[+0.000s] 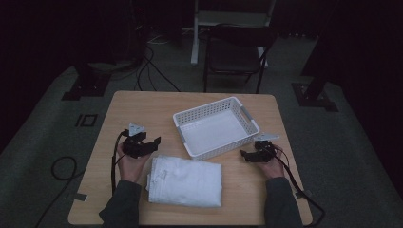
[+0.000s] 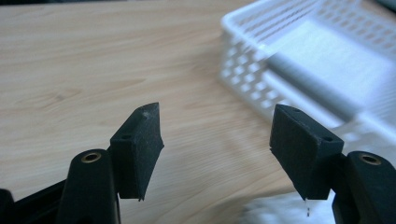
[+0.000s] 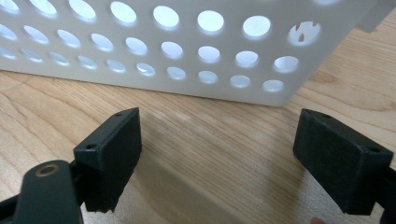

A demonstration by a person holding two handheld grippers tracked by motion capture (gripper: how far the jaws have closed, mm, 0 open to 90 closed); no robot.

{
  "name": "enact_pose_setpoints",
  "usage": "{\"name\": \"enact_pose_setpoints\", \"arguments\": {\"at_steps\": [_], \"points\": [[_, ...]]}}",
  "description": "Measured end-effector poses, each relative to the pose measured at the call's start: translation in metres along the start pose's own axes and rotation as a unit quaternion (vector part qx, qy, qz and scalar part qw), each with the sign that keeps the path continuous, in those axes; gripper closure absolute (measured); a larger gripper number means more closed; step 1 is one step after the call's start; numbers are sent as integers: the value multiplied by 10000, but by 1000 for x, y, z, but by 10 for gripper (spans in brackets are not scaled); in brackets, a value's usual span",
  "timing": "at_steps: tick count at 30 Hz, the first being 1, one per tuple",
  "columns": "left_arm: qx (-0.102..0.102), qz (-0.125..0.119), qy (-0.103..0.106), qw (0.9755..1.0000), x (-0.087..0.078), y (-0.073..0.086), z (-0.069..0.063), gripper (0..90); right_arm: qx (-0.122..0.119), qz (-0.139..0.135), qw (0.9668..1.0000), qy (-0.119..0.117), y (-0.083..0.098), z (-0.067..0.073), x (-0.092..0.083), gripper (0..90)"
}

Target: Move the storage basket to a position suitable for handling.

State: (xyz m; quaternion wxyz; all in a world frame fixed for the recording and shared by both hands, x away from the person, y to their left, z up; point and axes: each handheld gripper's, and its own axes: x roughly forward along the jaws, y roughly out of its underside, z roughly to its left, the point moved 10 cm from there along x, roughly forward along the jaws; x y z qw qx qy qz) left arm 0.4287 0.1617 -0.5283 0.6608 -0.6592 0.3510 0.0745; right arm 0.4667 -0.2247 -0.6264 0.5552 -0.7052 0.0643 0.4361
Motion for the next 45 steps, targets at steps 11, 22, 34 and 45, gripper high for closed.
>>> {"name": "enact_pose_setpoints", "arguments": {"at_steps": [11, 22, 34, 45], "points": [[131, -7, 345, 9993, 4, -8, -41, 287, 33, -3, 10000, 35, 1, 0, -1, 152], [194, 211, 544, 9981, 25, -8, -77, 253, 86, 13, 9999, 100, 1, 0, -1, 150], [390, 638, 515, 9959, 50, 8, -104, 193, 122, 43, 9998, 125, 2, 0, -2, 147], [308, 969, 152, 9947, 62, 11, -92, 371, 142, 66, 9998, 145, 1, 0, -5, 288]]}}
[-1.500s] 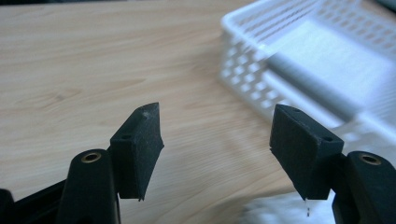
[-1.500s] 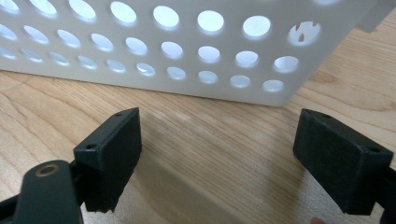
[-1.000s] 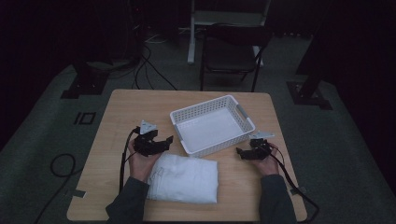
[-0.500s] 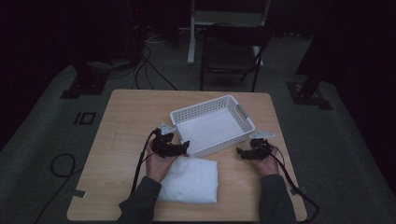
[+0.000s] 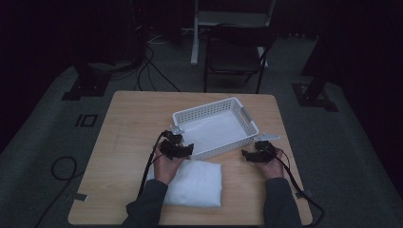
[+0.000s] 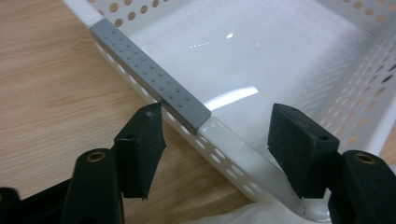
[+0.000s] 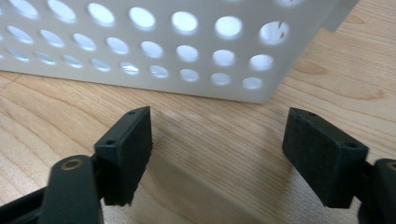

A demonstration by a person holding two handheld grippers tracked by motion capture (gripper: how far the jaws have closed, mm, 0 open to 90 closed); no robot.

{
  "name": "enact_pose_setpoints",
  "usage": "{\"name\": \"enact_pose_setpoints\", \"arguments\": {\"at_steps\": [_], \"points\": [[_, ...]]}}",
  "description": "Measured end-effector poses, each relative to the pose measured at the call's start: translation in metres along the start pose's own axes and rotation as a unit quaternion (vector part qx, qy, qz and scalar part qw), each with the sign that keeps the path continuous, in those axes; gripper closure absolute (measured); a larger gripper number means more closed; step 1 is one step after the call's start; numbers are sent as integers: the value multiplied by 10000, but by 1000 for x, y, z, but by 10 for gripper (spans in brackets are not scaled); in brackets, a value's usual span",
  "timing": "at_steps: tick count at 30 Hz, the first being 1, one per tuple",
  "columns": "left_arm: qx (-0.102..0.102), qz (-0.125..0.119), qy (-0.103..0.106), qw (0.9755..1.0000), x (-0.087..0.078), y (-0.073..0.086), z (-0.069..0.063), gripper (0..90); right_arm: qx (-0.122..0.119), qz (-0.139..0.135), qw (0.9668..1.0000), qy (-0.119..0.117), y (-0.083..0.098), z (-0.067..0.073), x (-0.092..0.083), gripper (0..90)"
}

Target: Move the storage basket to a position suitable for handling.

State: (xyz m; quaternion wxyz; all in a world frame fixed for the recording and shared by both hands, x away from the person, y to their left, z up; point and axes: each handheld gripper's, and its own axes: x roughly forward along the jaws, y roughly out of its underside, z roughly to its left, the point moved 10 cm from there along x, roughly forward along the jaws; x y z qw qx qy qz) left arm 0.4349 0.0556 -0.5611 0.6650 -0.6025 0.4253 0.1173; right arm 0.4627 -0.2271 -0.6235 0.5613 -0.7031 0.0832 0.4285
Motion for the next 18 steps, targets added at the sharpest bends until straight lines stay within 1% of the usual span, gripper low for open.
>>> {"name": "enact_pose_setpoints", "arguments": {"at_steps": [3, 5, 6, 7, 10, 11, 13, 14, 15, 16, 17, 18], "points": [[-42, 48, -71, 10000, 0, -2, 7, 421, -38, -3, 10000, 23, -1, 0, -1, 382], [-11, 85, -124, 9999, -1, -3, 12, 455, -140, -4, 9999, 87, -3, 1, -3, 432], [-2, 96, -155, 9998, -1, -4, 14, 475, -223, -30, 9997, 9, -5, 5, -4, 485], [1, 96, -177, 9998, 0, -5, 16, 475, -223, -30, 9997, 9, -5, 5, -4, 485], [-30, 97, -273, 9996, 0, -8, 26, 513, -324, -62, 9994, -55, -8, 11, -5, 537], [-98, 96, -304, 9994, 0, -9, 31, 528, -357, -79, 9993, -65, -10, 13, -6, 557], [-224, 73, -315, 9992, -1, -10, 39, 565, -399, -128, 9991, -117, -13, 15, -8, 561], [-256, 82, -375, 9989, -2, -10, 44, 580, -483, -154, 9987, -96, -16, 16, -10, 585], [-279, 78, -398, 9988, -2, -11, 47, 580, -483, -154, 9987, -96, -16, 16, -10, 585], [-333, 73, -399, 9986, -3, -11, 51, 588, -494, -167, 9986, -89, -17, 16, -12, 586], [-372, 63, -381, 9986, -3, -11, 54, 597, -491, -240, 9985, -98, -21, 16, -15, 585], [-385, 70, -360, 9986, -3, -10, 56, 603, -483, -280, 9983, -148, -23, 17, -19, 577]]}}
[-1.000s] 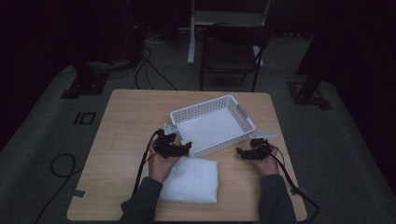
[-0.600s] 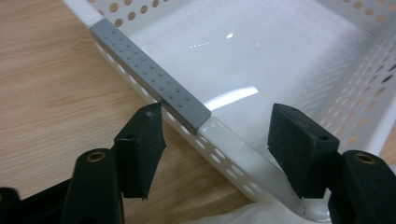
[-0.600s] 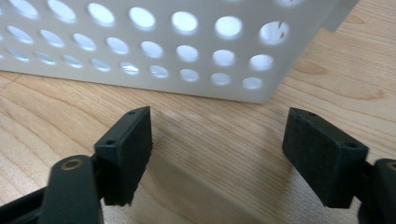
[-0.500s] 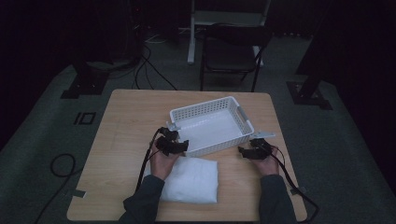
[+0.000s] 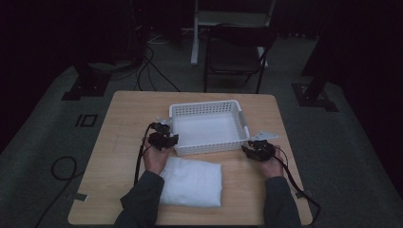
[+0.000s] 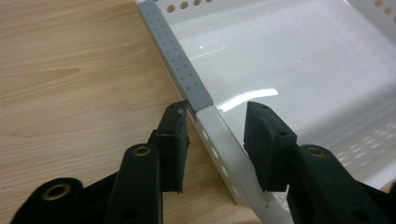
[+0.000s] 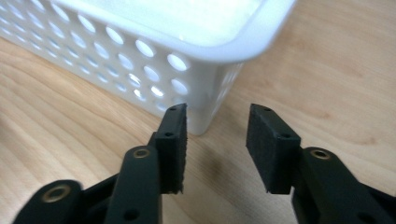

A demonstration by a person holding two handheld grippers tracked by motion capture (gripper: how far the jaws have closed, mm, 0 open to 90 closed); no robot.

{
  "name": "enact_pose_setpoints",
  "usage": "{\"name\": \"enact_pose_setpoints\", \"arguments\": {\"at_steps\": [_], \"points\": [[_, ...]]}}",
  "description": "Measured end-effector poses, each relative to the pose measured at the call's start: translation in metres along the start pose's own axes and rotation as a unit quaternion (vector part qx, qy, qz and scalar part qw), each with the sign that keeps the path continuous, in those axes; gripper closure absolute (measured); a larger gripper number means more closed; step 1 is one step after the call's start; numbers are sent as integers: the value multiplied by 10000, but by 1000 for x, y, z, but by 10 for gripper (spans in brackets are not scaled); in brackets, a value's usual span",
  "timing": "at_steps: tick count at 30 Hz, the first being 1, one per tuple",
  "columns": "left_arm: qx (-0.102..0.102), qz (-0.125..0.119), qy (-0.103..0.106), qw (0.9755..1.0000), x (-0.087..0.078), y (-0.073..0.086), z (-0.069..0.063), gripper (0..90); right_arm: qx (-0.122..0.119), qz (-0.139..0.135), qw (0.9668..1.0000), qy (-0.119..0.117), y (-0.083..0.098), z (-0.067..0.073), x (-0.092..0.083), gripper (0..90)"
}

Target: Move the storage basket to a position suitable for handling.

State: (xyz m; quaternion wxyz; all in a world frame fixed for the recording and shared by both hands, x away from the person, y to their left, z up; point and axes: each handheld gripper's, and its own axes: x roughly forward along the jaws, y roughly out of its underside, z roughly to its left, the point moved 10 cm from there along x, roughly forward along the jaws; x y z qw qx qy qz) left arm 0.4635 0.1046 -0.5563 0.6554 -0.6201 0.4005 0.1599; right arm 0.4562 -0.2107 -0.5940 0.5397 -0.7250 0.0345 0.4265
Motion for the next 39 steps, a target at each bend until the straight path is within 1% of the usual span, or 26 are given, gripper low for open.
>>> {"name": "enact_pose_setpoints", "arguments": {"at_steps": [1, 2, 4, 7, 8, 9, 10, 11, 12, 13, 14, 16, 17, 19, 20, 24, 28, 31, 34, 39], "points": [[-39, -9, -21, 10000, 0, 0, 2, 603, -15, -37, 10000, 5, -2, 0, -2, 583], [-43, -10, -40, 10000, -1, 0, 5, 606, -13, -104, 9999, 59, -5, -1, -6, 588], [-73, -35, -24, 10000, -3, 0, 8, 616, -19, -219, 9997, 95, -13, 0, -14, 596], [-124, -96, -22, 9999, -6, -1, 12, 626, 53, -313, 9995, 48, -22, 2, -22, 600], [-125, -97, -29, 9999, -7, -1, 14, 629, 61, -296, 9995, 31, -25, 3, -25, 599], [-138, -109, -36, 9998, -7, -1, 16, 630, 33, -253, 9996, 77, -27, 4, -26, 599], [-140, -102, -44, 9998, -8, -1, 18, 633, 34, -264, 9996, 48, -30, 7, -29, 597], [-157, -116, -53, 9998, -8, -1, 20, 633, 34, -264, 9996, 48, -30, 7, -29, 597], [-172, -123, -52, 9998, -9, -1, 21, 633, 40, -279, 9996, -11, -33, 9, -32, 596], [-179, -133, -52, 9997, -9, -1, 23, 633, 58, -289, 9996, -3, -35, 9, -33, 595], [-162, -124, -60, 9998, -10, -1, 24, 633, 90, -336, 9994, 14, -38, 9, -36, 592], [-202, -148, -74, 9997, -9, -2, 27, 633, 156, -480, 9987, -30, -45, 11, -39, 579], [-200, -144, -73, 9997, -10, -2, 29, 633, 200, -513, 9985, 7, -49, 14, -36, 574], [-207, -152, -68, 9996, -10, -2, 32, 633, 217, -524, 9984, 11, -50, 15, -34, 574], [-214, -166, -83, 9996, -10, -2, 33, 633, 269, -519, 9983, 9, -51, 17, -31, 574], [-137, -225, -146, 9995, -11, -2, 40, 637, 425, -529, 9977, -7, -56, 24, -19, 585], [-149, -286, -99, 9994, -13, -1, 44, 645, 606, -552, 9966, -17, -62, 28, -13, 596], [-130, -302, -82, 9994, -14, -1, 48, 663, 565, -482, 9972, -48, -62, 32, -7, 605], [-119, -294, -97, 9995, -16, -1, 51, 690, 543, -433, 9974, -179, -61, 38, -2, 623], [-117, -290, -124, 9994, -17, 0, 54, 698, 425, -353, 9983, -164, -62, 42, -1, 633]]}}
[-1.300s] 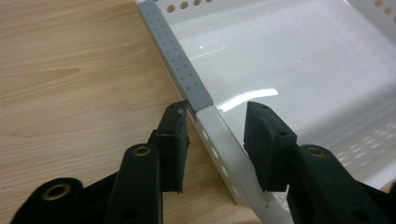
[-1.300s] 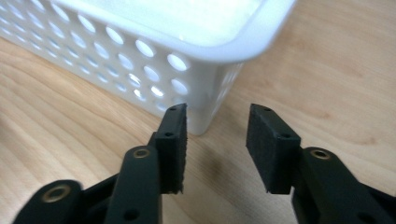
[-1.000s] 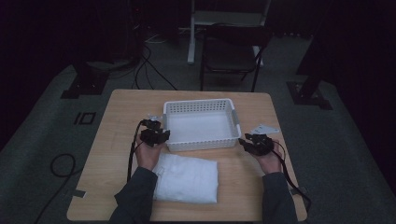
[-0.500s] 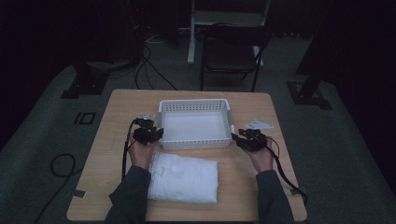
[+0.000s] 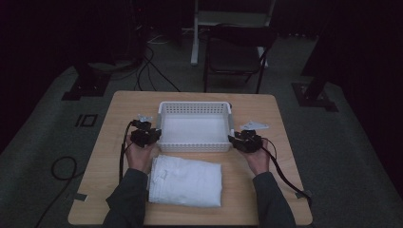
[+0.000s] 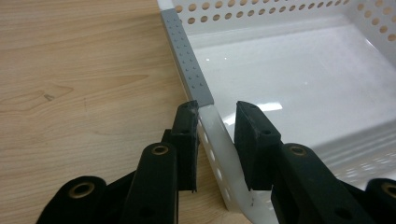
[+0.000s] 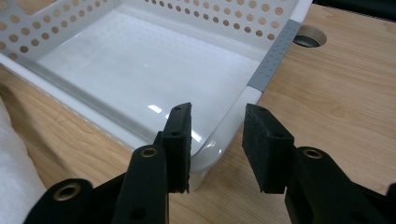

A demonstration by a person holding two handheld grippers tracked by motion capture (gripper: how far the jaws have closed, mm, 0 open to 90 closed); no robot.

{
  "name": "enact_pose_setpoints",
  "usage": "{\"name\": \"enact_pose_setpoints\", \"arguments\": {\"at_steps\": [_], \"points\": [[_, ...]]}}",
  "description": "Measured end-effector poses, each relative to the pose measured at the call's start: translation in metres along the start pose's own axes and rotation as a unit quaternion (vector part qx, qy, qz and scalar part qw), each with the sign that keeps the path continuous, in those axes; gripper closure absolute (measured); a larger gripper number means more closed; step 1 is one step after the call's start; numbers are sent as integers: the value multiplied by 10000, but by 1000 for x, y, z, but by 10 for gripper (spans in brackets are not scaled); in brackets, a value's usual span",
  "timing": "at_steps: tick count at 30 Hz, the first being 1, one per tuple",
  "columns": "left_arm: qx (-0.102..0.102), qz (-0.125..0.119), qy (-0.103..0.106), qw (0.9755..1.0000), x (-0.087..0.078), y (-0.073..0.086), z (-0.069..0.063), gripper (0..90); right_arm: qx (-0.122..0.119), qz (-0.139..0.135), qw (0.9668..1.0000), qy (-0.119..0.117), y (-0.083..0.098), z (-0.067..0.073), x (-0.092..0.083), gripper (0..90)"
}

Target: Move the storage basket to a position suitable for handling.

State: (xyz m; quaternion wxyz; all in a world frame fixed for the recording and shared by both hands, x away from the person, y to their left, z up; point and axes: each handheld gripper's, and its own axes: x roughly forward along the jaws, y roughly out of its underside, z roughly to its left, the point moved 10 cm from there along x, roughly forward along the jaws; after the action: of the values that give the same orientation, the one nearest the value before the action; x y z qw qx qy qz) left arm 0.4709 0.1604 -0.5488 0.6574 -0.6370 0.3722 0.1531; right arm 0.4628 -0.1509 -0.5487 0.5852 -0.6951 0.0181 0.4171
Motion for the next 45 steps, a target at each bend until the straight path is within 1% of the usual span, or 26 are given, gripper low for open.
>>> {"name": "enact_pose_setpoints", "arguments": {"at_steps": [4, 6, 11, 15, 25, 31, 35, 36, 38, 40, 43, 45], "points": [[-49, -29, -4, 10000, -2, 1, 3, 701, -31, 27, 10000, -20, -1, 3, 1, 634], [-89, -56, -3, 9999, -3, 2, 5, 703, -86, 42, 9999, -40, -2, 5, 2, 635], [-100, -87, -8, 9999, -5, 4, 7, 703, -175, 58, 9998, -12, -3, 8, 3, 640], [-143, -137, 44, 9998, -6, 6, 8, 701, -181, 66, 9998, -38, -3, 9, 3, 640], [-84, -167, 14, 9998, -8, 8, 7, 701, -279, 88, 9996, -47, -2, 13, -1, 644], [-100, -168, -9, 9998, -8, 8, 7, 702, -293, 76, 9995, -14, -1, 14, -1, 646], [-134, -201, 23, 9997, -8, 8, 7, 701, -296, 67, 9995, -8, -1, 14, -1, 642], [-178, -290, 69, 9994, -9, 6, 7, 691, -298, 62, 9995, -15, -2, 14, -1, 636], [-260, -455, 62, 9986, -14, 3, 8, 612, -291, 23, 9996, -21, -2, 15, -2, 594], [-319, -613, 75, 9976, -20, 0, 9, 563, -287, -36, 9996, 19, -3, 16, -4, 560], [-296, -779, 10, 9965, -31, -1, 10, 495, -342, -88, 9993, 100, -4, 16, -9, 501], [-288, -892, -49, 9956, -40, -1, 13, 457, -377, -159, 9990, 178, -5, 17, -16, 455]]}}
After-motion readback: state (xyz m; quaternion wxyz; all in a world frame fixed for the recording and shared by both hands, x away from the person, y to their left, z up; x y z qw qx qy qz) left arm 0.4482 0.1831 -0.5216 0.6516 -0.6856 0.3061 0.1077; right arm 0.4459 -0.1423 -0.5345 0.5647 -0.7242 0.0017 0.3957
